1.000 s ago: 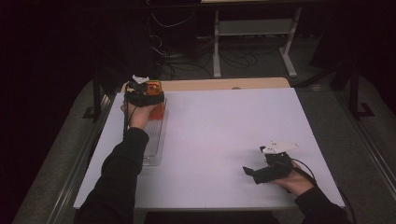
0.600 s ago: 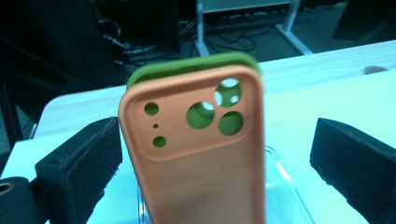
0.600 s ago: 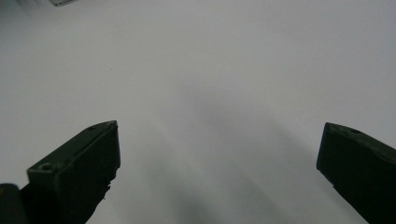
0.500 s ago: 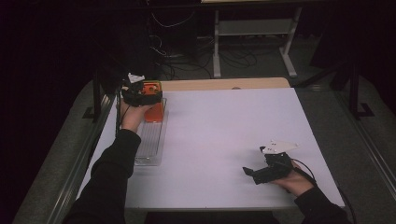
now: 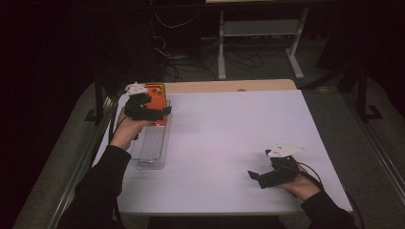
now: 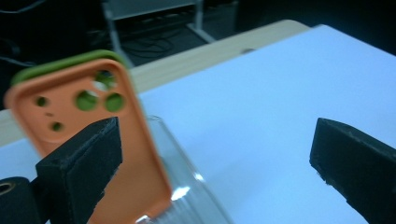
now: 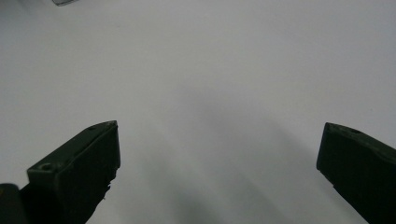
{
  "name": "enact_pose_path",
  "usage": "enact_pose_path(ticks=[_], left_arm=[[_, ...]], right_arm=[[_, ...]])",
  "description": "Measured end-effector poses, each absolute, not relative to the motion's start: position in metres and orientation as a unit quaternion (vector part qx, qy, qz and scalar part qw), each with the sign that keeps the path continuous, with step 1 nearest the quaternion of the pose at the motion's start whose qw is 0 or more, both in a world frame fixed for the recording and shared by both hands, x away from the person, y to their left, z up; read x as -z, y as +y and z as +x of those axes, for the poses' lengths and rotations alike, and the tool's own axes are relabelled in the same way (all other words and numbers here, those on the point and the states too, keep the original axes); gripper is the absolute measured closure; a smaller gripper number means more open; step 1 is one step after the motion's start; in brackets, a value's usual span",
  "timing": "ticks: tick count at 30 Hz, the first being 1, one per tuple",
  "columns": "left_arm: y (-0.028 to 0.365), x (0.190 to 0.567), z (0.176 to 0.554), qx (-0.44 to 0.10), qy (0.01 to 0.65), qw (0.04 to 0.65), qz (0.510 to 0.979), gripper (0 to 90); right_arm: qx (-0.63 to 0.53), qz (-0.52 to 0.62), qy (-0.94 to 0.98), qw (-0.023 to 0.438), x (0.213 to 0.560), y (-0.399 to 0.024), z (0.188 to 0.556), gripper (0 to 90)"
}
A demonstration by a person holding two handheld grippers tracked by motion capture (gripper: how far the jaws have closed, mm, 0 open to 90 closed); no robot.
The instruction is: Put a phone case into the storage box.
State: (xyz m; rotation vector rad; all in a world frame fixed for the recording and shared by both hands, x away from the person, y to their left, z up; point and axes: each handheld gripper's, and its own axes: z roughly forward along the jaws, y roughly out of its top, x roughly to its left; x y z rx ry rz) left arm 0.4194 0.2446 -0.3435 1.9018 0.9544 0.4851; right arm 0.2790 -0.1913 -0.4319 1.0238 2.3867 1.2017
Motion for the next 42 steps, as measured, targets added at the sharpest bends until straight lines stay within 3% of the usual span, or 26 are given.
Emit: enact_pose_path(ticks=[10, 25, 42], left_arm=[[0.242, 0.348, 0.376, -0.166, 0.333, 0.47, 0.801, 2.1], [0.25, 0.377, 0.328, -0.137, 0.307, 0.478, 0.811, 2.1], [0.264, 0.398, 0.306, -0.122, 0.304, 0.485, 0.811, 2.1]], right_arm=[[-0.43, 0.346, 0.821, 0.147, 0.427, -0.193, 0.277, 0.0], [-0.44, 0.339, 0.818, 0.148, 0.418, -0.194, 0.276, 0.0], [-0.45, 0.331, 0.815, 0.155, 0.41, -0.191, 0.274, 0.0]])
